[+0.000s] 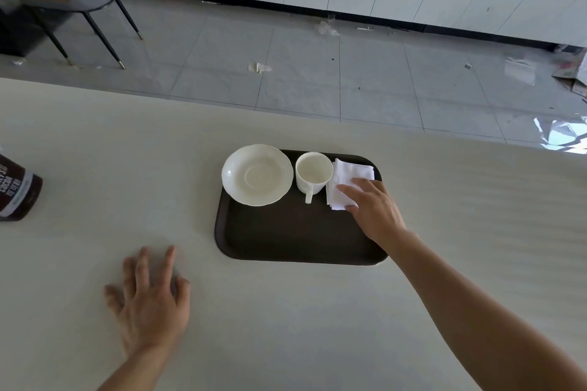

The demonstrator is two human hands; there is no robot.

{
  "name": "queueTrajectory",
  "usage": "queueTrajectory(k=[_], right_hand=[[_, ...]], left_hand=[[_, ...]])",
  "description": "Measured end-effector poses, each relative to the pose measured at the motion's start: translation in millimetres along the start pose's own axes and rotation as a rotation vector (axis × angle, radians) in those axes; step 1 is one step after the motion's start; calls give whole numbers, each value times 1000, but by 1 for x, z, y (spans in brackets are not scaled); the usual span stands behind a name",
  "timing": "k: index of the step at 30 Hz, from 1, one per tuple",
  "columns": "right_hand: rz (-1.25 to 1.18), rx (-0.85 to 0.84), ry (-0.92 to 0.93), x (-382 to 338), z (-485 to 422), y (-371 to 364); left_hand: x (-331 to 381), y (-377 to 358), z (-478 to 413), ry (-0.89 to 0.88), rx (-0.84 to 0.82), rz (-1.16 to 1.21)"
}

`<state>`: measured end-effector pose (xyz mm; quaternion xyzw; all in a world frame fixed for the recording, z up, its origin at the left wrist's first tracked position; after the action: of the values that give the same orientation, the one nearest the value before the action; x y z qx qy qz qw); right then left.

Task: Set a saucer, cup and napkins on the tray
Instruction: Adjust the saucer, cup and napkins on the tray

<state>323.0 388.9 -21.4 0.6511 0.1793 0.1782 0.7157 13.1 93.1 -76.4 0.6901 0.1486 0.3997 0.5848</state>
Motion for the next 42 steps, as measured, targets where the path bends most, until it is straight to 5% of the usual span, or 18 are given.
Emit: queueTrajectory(k=[22,35,42], right_hand=[[-25,-128,60,8,-12,-5],[217,-154,178,0,-28,-20],[131,-54,29,1,-15,-23]], left_hand=[[-2,-3,-1,13,-5,-10],[7,5,1,36,-21,15],[14,12,3,49,-44,34]])
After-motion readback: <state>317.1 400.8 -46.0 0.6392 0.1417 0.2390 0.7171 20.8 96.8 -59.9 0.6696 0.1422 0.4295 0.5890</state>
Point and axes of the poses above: each hand's wrist, its own z-axis away from the middle knuckle, its own y-axis out of the back of the hand, x = y × z, the point moved 3 cm from there along -z, towards the middle knuckle, and after that the axes turned 12 degrees about z, right-handed, at the moved point
